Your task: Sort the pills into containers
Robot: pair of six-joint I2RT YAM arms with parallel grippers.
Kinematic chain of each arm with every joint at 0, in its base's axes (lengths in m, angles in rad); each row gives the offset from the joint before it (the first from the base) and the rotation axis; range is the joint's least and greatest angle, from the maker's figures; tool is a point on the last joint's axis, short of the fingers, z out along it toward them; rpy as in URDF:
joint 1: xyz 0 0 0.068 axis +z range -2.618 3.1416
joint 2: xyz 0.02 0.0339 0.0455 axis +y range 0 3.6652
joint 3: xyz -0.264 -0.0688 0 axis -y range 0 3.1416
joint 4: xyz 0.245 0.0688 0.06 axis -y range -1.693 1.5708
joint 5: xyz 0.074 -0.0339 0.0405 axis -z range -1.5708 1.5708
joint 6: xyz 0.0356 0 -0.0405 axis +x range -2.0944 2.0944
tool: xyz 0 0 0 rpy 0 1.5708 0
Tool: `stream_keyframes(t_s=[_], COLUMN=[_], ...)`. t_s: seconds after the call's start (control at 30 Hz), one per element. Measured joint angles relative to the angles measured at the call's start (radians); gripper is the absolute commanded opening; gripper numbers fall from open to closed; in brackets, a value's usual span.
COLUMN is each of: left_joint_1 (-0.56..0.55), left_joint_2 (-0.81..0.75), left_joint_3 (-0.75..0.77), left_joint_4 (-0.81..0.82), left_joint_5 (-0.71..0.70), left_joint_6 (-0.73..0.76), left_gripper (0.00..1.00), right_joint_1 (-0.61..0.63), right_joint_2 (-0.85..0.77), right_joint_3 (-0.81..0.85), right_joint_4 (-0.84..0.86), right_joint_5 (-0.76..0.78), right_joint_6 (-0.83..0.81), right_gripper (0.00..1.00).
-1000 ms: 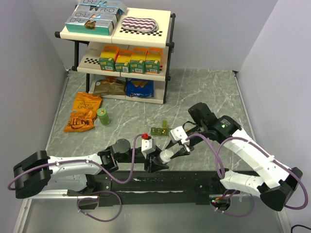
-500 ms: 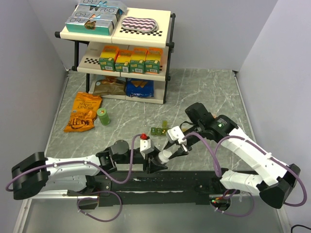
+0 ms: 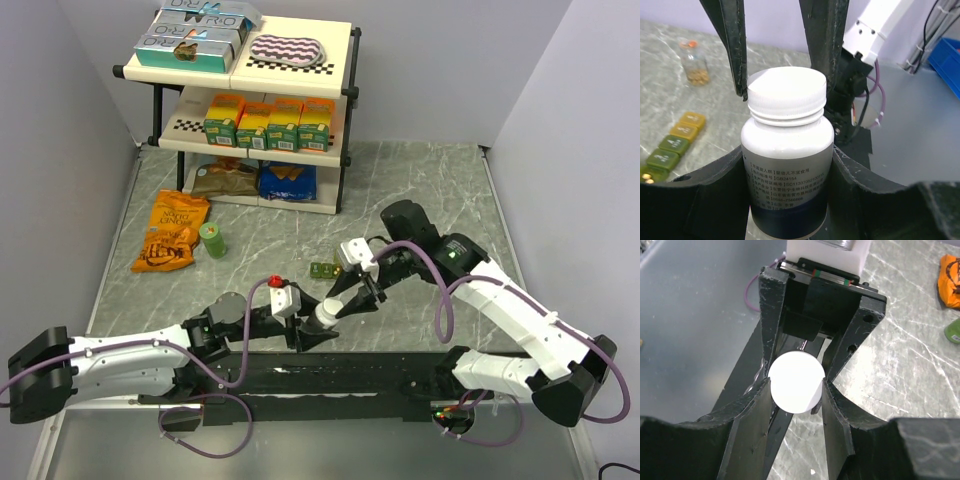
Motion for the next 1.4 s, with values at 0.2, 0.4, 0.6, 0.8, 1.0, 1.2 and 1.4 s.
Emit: stream_keyframes(t_s=[0.2,0.4,0.6,0.8,1.0,1.2,1.4], left_joint_1=[0.0,-0.001,-0.001,-0.001,0.0,0.002,0.002], left_joint_2=[-0.011,-0.013,-0.013,-0.013,-0.01,-0.005,0.0], left_joint_3=[-0.003,-0.004,-0.004,-0.004,-0.003,-0.003,-0.003], left_joint_4=[0.034,0.077,0.111,0.137,0.159,0.175,0.179], left_joint_5=[-0.028,-0.043,-0.059,-0.071,-0.092,-0.104,-0.107], left_joint_6=[0.01,0.013,0.013,0.011,0.009,0.008,0.005], left_gripper=[0.01,0.01,0.01,0.01,0.01,0.01,0.01], right_joint_1=[-0.008,-0.025,-0.032,-0.043,-0.067,-0.078,-0.079], right_joint_2=[0.012,0.019,0.025,0.027,0.038,0.046,0.046], right_joint_3=[0.03,0.051,0.073,0.076,0.103,0.121,0.121], right_joint_4=[0.011,0.023,0.04,0.071,0.08,0.074,0.065], right_joint_5=[-0.015,-0.052,-0.065,-0.089,-0.103,-0.113,-0.109], right_joint_6=[0.029,0.039,0.067,0.1,0.138,0.153,0.145], right_gripper=[0.14,0.13,0.12,0.12,0.12,0.11,0.12])
